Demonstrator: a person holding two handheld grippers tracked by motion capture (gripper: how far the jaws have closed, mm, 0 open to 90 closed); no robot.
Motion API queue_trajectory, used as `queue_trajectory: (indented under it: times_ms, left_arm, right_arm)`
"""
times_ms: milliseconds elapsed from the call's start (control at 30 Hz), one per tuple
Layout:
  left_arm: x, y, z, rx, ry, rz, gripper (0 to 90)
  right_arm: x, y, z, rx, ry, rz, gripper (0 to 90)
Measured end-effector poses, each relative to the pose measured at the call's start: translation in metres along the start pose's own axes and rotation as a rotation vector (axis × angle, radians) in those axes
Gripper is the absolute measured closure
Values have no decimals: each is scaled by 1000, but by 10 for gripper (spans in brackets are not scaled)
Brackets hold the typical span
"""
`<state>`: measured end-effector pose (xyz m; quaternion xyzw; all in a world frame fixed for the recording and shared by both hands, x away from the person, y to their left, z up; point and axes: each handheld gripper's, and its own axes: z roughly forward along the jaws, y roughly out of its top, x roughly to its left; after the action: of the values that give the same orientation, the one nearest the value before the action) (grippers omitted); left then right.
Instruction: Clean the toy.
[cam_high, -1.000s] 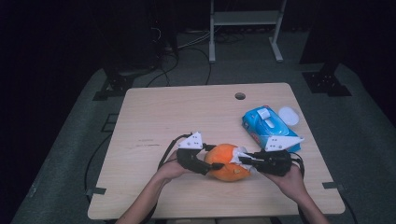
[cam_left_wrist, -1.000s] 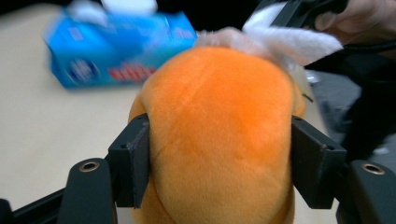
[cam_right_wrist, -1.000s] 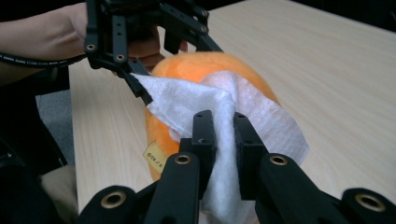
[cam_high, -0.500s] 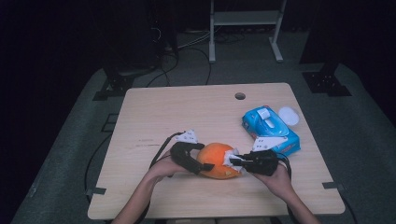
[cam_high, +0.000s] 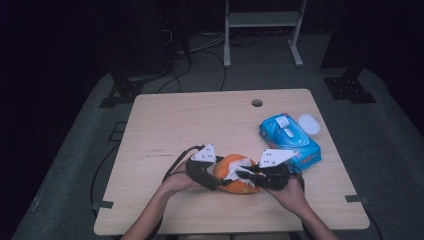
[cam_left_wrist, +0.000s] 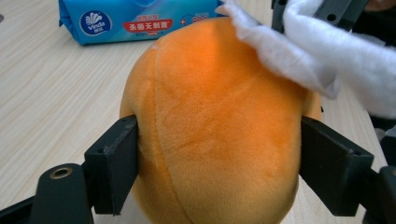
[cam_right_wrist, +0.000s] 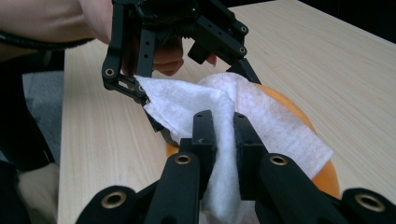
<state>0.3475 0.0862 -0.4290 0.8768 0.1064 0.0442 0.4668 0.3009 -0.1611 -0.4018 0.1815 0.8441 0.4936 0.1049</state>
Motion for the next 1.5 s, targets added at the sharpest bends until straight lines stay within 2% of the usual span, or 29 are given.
queue_trajectory:
  times_ms: [100, 233, 367, 433, 600, 767, 867, 967, 1033, 1167, 1267, 1367, 1500]
  left_arm:
    - [1, -1, -1, -3, 1, 3, 208]
    - [2, -3, -2, -1, 1, 11, 210]
    - [3, -3, -1, -6, -1, 14, 212]
    - [2, -3, 0, -6, -1, 20, 215]
    - [5, -6, -2, 8, -1, 8, 214]
    - [10, -12, -4, 8, -14, -12, 197]
    - [11, -13, -5, 10, -19, -11, 197]
    - [8, -11, -4, 15, -17, 12, 200]
    - [7, -10, -3, 15, -17, 25, 207]
    - [5, -10, -3, 11, -17, 42, 209]
    - [6, -11, -4, 12, -15, 27, 203]
    - [9, -14, -4, 10, -20, 6, 194]
    - [8, -13, -4, 9, -19, 12, 191]
  right_arm:
    - [-5, -2, -3, 2, -3, 9, 814]
    - [-14, -13, -13, 4, -38, 38, 813]
    - [-23, -29, -24, 18, -70, 95, 813]
    - [-25, -33, -27, 22, -75, 108, 813]
    - [-22, -30, -26, 18, -69, 105, 813]
    - [-24, -40, -23, 9, -36, 149, 812]
    - [-24, -46, -24, 25, -28, 165, 812]
    - [-23, -48, -26, 34, -24, 177, 811]
    - [-24, -44, -27, 32, -25, 170, 812]
    - [-30, -32, -24, -7, -27, 168, 812]
    - [-39, -27, -20, -16, -34, 176, 812]
    - [-45, -35, -18, -12, -27, 209, 812]
    - [-44, -51, -22, 23, -32, 241, 812]
